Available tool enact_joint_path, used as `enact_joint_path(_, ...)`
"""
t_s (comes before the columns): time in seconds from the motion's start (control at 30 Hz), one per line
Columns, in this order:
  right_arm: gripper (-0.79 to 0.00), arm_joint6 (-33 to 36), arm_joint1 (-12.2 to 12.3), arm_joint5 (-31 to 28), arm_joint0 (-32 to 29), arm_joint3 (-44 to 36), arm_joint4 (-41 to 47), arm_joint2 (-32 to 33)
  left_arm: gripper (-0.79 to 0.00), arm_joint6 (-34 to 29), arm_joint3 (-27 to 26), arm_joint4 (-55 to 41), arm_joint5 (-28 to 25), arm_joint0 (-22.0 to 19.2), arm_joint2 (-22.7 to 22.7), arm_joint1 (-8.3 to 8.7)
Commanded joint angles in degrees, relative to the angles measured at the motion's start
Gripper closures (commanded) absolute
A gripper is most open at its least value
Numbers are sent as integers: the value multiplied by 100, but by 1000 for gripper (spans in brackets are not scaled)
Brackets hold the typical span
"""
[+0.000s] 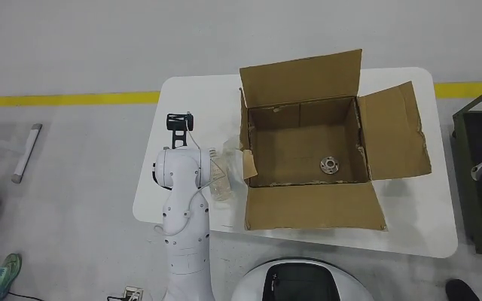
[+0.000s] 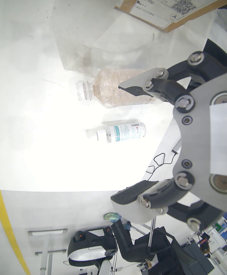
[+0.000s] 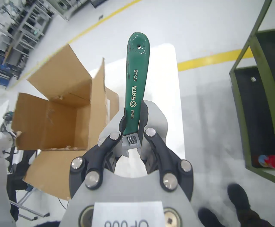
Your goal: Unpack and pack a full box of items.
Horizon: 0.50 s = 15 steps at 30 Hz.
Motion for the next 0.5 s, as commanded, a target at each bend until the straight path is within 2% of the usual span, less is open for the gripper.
enact_joint_path(0.0,0,51,-3,-70,-347,0,-137,-86,-785,0,0,0,0,0,0,0)
enact_joint_path(0.1,0,167,-13,-95,-836,13,-363,-313,-785,0,0,0,0,0,0,0)
enact_joint_path(0.27,0,-173,-20,-254,-1352,269,-996,-935,-785,0,0,0,0,0,0,0)
enact_joint_path(0.47,0,-462,-2,-270,-1428,704,-1436,-1728,-785,0,0,0,0,0,0,0)
